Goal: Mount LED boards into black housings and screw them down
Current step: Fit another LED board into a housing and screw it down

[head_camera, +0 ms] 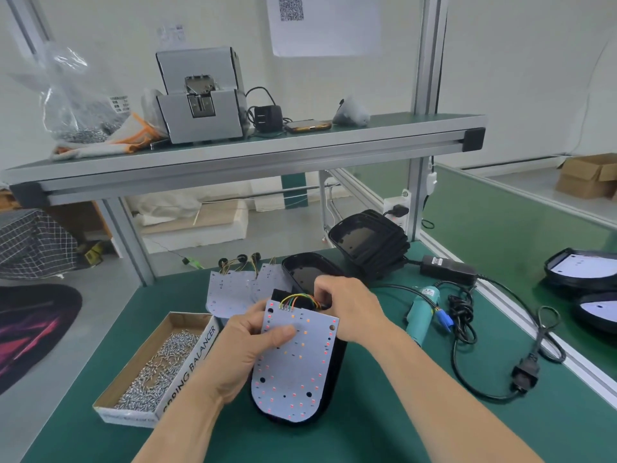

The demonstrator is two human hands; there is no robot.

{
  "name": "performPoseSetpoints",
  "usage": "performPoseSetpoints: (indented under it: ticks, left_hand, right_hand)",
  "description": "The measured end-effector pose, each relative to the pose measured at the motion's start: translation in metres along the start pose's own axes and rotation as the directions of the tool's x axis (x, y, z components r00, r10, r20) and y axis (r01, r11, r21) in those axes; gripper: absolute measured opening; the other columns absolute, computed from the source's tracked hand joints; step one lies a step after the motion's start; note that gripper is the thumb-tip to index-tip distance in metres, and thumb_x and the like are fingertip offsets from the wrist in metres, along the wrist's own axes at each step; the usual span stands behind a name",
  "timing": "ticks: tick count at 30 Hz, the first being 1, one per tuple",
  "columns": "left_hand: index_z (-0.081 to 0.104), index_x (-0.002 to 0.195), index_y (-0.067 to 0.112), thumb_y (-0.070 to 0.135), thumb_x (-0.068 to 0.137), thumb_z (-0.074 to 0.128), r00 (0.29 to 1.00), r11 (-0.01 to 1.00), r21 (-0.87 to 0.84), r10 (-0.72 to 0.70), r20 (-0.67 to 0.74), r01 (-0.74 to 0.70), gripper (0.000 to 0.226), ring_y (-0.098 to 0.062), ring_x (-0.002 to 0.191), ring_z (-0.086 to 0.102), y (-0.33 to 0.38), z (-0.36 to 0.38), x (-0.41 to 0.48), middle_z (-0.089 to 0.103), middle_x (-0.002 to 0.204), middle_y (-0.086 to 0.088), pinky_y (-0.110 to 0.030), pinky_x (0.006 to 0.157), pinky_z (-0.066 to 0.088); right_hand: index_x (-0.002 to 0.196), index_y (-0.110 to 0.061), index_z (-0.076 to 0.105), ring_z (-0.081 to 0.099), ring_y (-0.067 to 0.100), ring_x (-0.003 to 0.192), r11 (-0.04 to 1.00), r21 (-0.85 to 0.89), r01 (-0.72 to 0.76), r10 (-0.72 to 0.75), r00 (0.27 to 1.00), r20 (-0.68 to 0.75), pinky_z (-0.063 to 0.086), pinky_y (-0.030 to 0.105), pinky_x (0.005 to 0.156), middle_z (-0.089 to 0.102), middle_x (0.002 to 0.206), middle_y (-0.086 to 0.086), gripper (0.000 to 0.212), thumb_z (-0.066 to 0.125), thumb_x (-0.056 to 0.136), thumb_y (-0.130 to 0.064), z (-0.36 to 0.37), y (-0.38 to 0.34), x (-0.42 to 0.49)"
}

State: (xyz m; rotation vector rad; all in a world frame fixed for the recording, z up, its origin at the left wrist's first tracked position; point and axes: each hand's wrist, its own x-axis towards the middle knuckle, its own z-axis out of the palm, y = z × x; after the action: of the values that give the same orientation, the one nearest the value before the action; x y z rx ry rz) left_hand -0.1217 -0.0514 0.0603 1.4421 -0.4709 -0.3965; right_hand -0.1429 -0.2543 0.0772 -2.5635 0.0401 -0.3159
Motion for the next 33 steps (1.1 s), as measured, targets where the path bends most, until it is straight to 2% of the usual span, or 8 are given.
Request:
performPoseSetpoints:
  ticks: [4,6,9,13,19,23,27,33]
  left_hand:
    - [0.079,0.098,0.004,0.016,0.069,0.082,0.990,0.997,-0.076,-0.028,-0.139,0.018,0.031,-0.029,0.100,0.070,-0.010,-0.005,0.003,0.072,0.112,-0.022,-0.039,0.092,0.056]
    - [0.079,0.096,0.002,0.013,0.071,0.076,0.978,0.981,-0.186,-0.087,-0.187,0.052,0.028,-0.028,0.096,0.072,-0.014,-0.013,0.004,0.074,0.109,-0.022,-0.037,0.087,0.057]
    - [0.078,0.094,0.001,0.013,0.075,0.074,0.967,0.955,-0.290,-0.130,-0.218,0.063,0.023,-0.026,0.091,0.074,-0.018,-0.022,0.006,0.074,0.109,-0.022,-0.032,0.076,0.061]
    - [0.076,0.099,0.002,0.014,0.080,0.071,0.959,0.937,-0.347,-0.125,-0.254,0.030,0.023,-0.026,0.093,0.073,-0.019,-0.025,0.011,0.073,0.112,-0.021,-0.037,0.081,0.059]
    - [0.074,0.105,0.002,0.014,0.081,0.070,0.959,0.938,-0.346,-0.123,-0.257,0.027,0.028,-0.029,0.095,0.071,-0.022,-0.019,0.010,0.072,0.114,-0.022,-0.046,0.092,0.052]
    - [0.070,0.113,0.003,0.014,0.083,0.066,0.955,0.905,-0.425,-0.135,-0.263,0.010,0.032,-0.030,0.105,0.063,-0.026,-0.021,0.004,0.068,0.117,-0.018,-0.051,0.106,0.042]
    - [0.075,0.109,0.014,0.013,0.083,0.064,0.951,0.855,-0.518,-0.179,-0.252,0.024,0.028,-0.026,0.099,0.067,-0.027,-0.025,-0.004,0.070,0.114,-0.012,-0.049,0.102,0.046]
    - [0.075,0.090,0.012,0.010,0.084,0.063,0.945,0.818,-0.568,-0.252,-0.210,0.092,0.013,-0.029,0.093,0.063,-0.026,-0.023,-0.010,0.064,0.106,-0.016,-0.055,0.109,0.038]
  right_hand:
    - [0.101,-0.023,0.068,0.058,0.006,0.087,0.874,0.473,-0.108,-0.084,0.926,0.367,0.049,0.028,0.083,0.069,0.099,-0.004,0.017,0.075,0.087,-0.031,-0.027,0.024,-0.003]
    - [0.108,-0.033,0.072,0.061,0.003,0.103,0.836,0.521,-0.173,0.060,0.972,0.226,0.049,0.026,0.091,0.071,0.115,-0.010,0.018,0.068,0.091,-0.040,-0.040,0.050,0.002]
    - [0.130,-0.028,0.063,0.044,0.031,0.131,0.850,-0.200,-0.487,0.461,0.872,-0.163,0.041,0.042,0.106,0.053,0.143,0.008,0.034,0.047,0.101,-0.036,-0.050,0.101,0.014]
    - [0.131,-0.013,0.058,0.036,0.032,0.129,0.646,-0.466,-0.604,0.686,0.728,0.007,0.037,0.043,0.100,0.051,0.137,0.008,0.042,0.037,0.095,-0.013,-0.048,0.136,0.012]
    - [0.099,-0.012,0.063,0.050,0.031,0.087,0.830,-0.175,-0.530,0.521,0.848,-0.098,0.043,0.033,0.077,0.061,0.102,0.018,0.017,0.046,0.100,-0.012,-0.056,0.099,0.007]
    - [0.044,-0.028,0.057,0.055,0.015,0.056,0.952,0.035,-0.304,0.301,0.950,0.081,0.042,0.021,0.064,0.062,0.056,-0.013,0.052,0.061,0.092,-0.010,-0.061,0.041,-0.012]
    - [0.079,-0.022,0.077,0.073,0.008,0.063,0.838,0.396,-0.375,0.306,0.924,0.228,0.059,0.021,0.076,0.077,0.076,-0.002,0.037,0.055,0.087,0.007,-0.020,0.016,-0.024]
    - [0.098,-0.006,0.072,0.073,0.019,0.076,0.832,0.270,-0.485,0.425,0.869,0.253,0.059,0.029,0.079,0.076,0.094,0.013,0.018,0.058,0.089,0.001,0.054,0.023,-0.027]
